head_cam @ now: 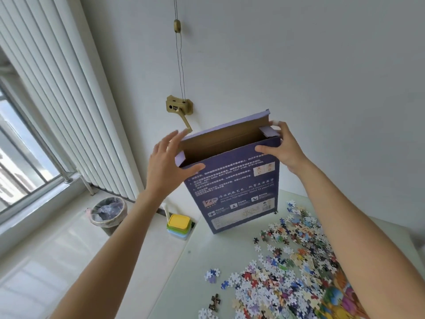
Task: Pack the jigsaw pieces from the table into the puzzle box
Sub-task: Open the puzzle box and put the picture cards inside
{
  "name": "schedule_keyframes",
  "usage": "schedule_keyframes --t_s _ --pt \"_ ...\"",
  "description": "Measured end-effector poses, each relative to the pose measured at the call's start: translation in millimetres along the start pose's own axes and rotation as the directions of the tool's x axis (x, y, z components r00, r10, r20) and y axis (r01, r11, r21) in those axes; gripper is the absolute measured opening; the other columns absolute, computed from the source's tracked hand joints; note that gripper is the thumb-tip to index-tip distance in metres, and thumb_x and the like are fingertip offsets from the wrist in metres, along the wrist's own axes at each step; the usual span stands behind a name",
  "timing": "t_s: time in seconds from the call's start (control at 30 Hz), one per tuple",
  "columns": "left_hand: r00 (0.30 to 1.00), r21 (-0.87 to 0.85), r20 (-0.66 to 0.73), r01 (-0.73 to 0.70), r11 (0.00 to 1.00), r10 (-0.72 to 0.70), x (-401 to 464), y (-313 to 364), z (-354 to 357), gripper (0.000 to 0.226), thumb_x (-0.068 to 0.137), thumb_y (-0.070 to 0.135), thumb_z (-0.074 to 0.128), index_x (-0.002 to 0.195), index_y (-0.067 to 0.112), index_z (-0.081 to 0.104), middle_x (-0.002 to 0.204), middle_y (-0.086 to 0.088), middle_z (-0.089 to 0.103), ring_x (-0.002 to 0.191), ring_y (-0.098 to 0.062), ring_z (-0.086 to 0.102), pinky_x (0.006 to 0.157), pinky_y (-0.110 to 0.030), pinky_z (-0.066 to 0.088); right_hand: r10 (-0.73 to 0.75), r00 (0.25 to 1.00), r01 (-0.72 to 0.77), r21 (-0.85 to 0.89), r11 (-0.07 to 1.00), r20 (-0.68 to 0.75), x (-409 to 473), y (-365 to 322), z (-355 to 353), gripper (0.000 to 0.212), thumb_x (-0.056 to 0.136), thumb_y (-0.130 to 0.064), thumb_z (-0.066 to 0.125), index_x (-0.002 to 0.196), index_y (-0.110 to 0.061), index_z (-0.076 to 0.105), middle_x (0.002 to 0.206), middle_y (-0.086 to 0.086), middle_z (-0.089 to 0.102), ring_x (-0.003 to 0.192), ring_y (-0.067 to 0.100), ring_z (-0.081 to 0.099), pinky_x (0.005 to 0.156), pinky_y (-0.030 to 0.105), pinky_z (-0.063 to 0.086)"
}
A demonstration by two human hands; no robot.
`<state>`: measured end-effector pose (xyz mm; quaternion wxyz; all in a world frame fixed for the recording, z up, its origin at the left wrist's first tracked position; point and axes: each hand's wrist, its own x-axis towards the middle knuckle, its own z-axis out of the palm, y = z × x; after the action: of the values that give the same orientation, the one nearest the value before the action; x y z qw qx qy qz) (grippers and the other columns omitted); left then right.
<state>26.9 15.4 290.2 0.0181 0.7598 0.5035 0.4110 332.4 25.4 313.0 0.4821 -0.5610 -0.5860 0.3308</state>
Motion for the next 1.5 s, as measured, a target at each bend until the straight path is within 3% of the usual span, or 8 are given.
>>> schedule_keyframes --t_s 0.1,0.2,0.4,0.53,0.7,0.97,1.13,1.5 --pt "0.964 -0.300 0.037 0.261 0.918 -0.262 -11.3 -9.2 9.6 0.106 0.065 0.049 0.077 0.147 0.030 0.011 0.151 -0.005 0.021 0.135 -0.021 0.027 0.107 -0.036 0.029 0.046 0.996 -0.036 0.132 0.991 -0.071 -1.2 5.6 -4.2 0.062 0.076 -0.015 0.074 0.124 -0.027 0.036 0.116 -0.002 0.052 0.095 0.011 0.059 0.065 0.025 0.054" --pt "0.908 -0.476 0.188 0.418 0.774 -0.374 -8.0 -10.7 24.4 0.099 0.068 0.048 0.071 0.146 0.033 0.011 0.150 -0.002 0.029 0.126 -0.019 0.043 0.099 -0.042 0.045 0.107 0.990 -0.081 0.249 0.965 -0.093 -2.5 17.5 -2.9 0.055 0.080 -0.013 0.071 0.121 -0.029 0.038 0.113 -0.006 0.053 0.094 0.010 0.060 0.059 0.026 0.055" --pt "0.873 -0.417 0.240 0.488 0.767 -0.425 -11.3 -19.0 58.4 0.065 0.084 0.044 0.062 0.139 0.036 0.029 0.129 0.002 0.054 0.102 -0.015 0.062 0.087 -0.042 0.053 0.149 0.985 -0.122 0.250 0.960 -0.090 -7.3 54.3 1.6 0.053 0.084 -0.019 0.065 0.127 -0.033 0.038 0.117 -0.003 0.056 0.102 0.013 0.059 0.073 0.029 0.056" --pt "0.882 -0.242 0.286 0.444 0.863 -0.373 -17.2 -23.5 73.1 0.065 0.086 0.050 0.055 0.141 0.042 0.020 0.127 0.001 0.055 0.095 -0.012 0.063 0.085 -0.037 0.050 0.208 0.974 -0.181 0.248 0.952 -0.088 -6.4 71.8 -5.3 0.046 0.087 -0.020 0.061 0.126 -0.022 0.036 0.115 0.000 0.058 0.108 0.020 0.058 0.086 0.033 0.051" --pt "0.886 -0.075 0.336 0.364 0.929 -0.320 -5.4 -20.3 76.1 0.073 0.089 0.054 0.046 0.145 0.040 0.001 0.135 -0.002 0.052 0.099 -0.022 0.065 0.085 -0.038 0.046 0.266 0.963 -0.260 0.099 0.960 -0.051 -5.5 83.1 -12.7 0.046 0.091 -0.038 0.053 0.132 -0.030 0.034 0.131 -0.004 0.051 0.115 0.016 0.051 0.092 0.044 0.044" --pt "0.876 -0.167 0.347 0.409 0.897 -0.335 -26.6 -6.1 64.1 0.079 0.079 0.060 0.046 0.144 0.037 0.007 0.128 -0.003 0.056 0.092 -0.022 0.064 0.077 -0.035 0.050 0.256 0.964 -0.249 0.100 0.963 -0.068 -10.1 76.5 0.0 0.040 0.096 -0.036 0.045 0.132 -0.024 0.031 0.118 -0.008 0.053 0.100 0.007 0.055 0.073 0.021 0.047" --pt "0.870 -0.177 0.347 0.427 0.887 -0.350 -37.0 -5.8 53.8 0.081 0.077 0.061 0.047 0.144 0.038 0.006 0.129 -0.004 0.055 0.096 -0.023 0.063 0.082 -0.042 0.053 0.261 0.964 -0.254 0.109 0.961 -0.052 -18.2 73.5 3.5 0.039 0.096 -0.034 0.045 0.131 -0.024 0.033 0.110 -0.012 0.055 0.094 0.003 0.056 0.069 0.018 0.046" --pt "0.916 -0.171 0.211 0.377 0.910 -0.340 -40.6 -4.1 42.1 0.085 0.075 0.062 0.052 0.145 0.034 0.012 0.137 0.000 0.044 0.109 -0.015 0.053 0.085 -0.044 0.053 0.247 0.968 -0.243 0.079 0.967 -0.049 -23.4 69.1 5.5 0.057 0.092 -0.027 0.054 0.139 -0.027 0.022 0.130 -0.003 0.049 0.105 0.009 0.052 0.075 0.018 0.043"
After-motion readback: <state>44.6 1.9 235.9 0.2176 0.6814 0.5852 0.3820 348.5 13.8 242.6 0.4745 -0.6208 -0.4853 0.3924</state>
